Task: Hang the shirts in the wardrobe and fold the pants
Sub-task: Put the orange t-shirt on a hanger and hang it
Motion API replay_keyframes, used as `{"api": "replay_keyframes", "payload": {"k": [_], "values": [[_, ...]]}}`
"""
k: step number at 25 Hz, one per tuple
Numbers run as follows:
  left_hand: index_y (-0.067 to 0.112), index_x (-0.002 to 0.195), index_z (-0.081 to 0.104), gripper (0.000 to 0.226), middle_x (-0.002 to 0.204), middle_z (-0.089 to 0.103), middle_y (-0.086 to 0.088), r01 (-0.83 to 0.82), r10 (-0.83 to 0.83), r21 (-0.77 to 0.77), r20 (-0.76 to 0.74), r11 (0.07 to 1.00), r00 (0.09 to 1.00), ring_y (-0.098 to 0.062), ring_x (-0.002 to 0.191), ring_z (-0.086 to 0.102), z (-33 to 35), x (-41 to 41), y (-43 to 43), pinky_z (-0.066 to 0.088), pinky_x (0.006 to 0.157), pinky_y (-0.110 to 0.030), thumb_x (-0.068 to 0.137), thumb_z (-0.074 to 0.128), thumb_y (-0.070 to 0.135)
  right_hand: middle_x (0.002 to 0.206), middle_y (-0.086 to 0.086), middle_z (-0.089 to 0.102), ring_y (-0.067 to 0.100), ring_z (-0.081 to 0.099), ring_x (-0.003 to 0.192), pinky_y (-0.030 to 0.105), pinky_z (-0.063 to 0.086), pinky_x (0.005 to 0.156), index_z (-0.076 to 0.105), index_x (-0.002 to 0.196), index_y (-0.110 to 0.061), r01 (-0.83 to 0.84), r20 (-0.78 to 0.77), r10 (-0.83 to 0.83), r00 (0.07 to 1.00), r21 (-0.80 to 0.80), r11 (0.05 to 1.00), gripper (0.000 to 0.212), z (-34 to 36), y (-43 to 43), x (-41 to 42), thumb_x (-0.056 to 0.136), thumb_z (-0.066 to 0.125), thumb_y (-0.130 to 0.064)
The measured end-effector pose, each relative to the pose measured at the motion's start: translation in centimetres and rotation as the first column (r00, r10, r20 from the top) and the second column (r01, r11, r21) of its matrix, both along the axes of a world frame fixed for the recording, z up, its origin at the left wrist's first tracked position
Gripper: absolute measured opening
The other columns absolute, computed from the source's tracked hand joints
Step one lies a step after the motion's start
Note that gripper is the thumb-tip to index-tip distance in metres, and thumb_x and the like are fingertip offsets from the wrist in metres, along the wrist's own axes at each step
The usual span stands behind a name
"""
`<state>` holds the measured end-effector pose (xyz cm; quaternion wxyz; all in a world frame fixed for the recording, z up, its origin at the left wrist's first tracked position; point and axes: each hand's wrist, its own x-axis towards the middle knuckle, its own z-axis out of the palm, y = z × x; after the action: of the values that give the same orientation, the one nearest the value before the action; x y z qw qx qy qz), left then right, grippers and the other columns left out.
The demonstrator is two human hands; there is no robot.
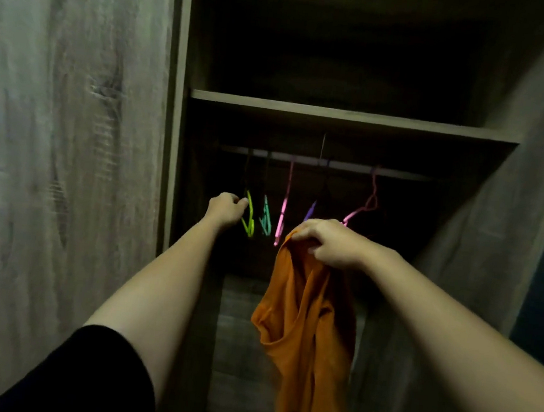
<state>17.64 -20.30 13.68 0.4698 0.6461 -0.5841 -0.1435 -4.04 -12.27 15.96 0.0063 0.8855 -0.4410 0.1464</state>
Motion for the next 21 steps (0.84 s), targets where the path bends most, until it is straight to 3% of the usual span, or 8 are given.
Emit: {"api": "replay_keyframes", "payload": {"k": [5,9,14,18,21], "values": [[-0.003,0.127,0.05,0.049,0.128,0.054,-0.022,-0.083,0.086,0.027,-0.149,0.996,0.985,-0.036,0.118,0.052,0.4,-2.7,-6.4,0.043,0.098,-0.039,0.098,0.039,0.035,0.135,-0.002,0.049,0.014,0.044,0.127,0.026,0.035,0.107,0.059,0.123,-0.019,0.022,-0.052,-0.022,0.998,-0.002,1.0,0.06,0.8,-2.3,-3.5,0.073,0.047,0.011],[0.001,0.122,0.052,0.035,0.121,0.058,-0.018,-0.076,0.097,0.091,-0.258,0.993,0.961,-0.033,0.112,0.056,0.1,-2.9,-9.5,0.047,0.097,-0.041,0.093,0.053,0.019,0.136,-0.004,0.047,0.012,0.042,0.127,0.017,0.032,0.102,0.058,0.125,-0.019,0.032,-0.072,-0.032,0.997,0.004,0.999,0.059,0.5,-3.6,-4.6,0.075,0.047,0.01],[0.01,0.111,0.063,0.029,0.108,0.067,-0.012,-0.024,0.023,0.003,-0.378,1.0,0.926,-0.028,0.103,0.063,1.1,-2.2,-11.1,0.051,0.094,-0.041,0.082,0.064,0.008,0.138,-0.001,0.045,0.014,0.04,0.129,0.015,0.028,0.101,0.057,0.126,-0.018,0.027,-0.066,-0.025,0.998,0.028,0.999,0.058,-0.8,-4.2,-4.8,0.077,0.048,0.01],[0.01,0.121,0.054,0.033,0.112,0.063,-0.011,-0.011,0.011,0.004,-0.337,1.0,0.941,-0.028,0.108,0.059,1.4,-2.0,-7.7,0.048,0.097,-0.04,0.088,0.054,0.008,0.139,0.0,0.039,0.014,0.035,0.131,0.017,0.03,0.1,0.05,0.132,-0.016,0.043,0.01,-0.044,0.999,0.064,0.997,0.062,-1.8,-3.3,-3.8,0.076,0.051,0.009],[0.008,0.127,0.047,0.037,0.118,0.056,-0.012,-0.058,0.05,-0.023,-0.278,0.998,0.959,-0.028,0.107,0.054,-0.3,-1.8,-1.6,0.044,0.088,-0.033,0.091,0.04,0.009,0.14,0.001,0.037,0.015,0.034,0.132,0.013,0.027,0.098,0.046,0.135,-0.011,0.047,0.051,-0.053,0.997,0.107,0.993,0.067,-2.9,-2.5,-2.6,0.072,0.052,0.011]]}}
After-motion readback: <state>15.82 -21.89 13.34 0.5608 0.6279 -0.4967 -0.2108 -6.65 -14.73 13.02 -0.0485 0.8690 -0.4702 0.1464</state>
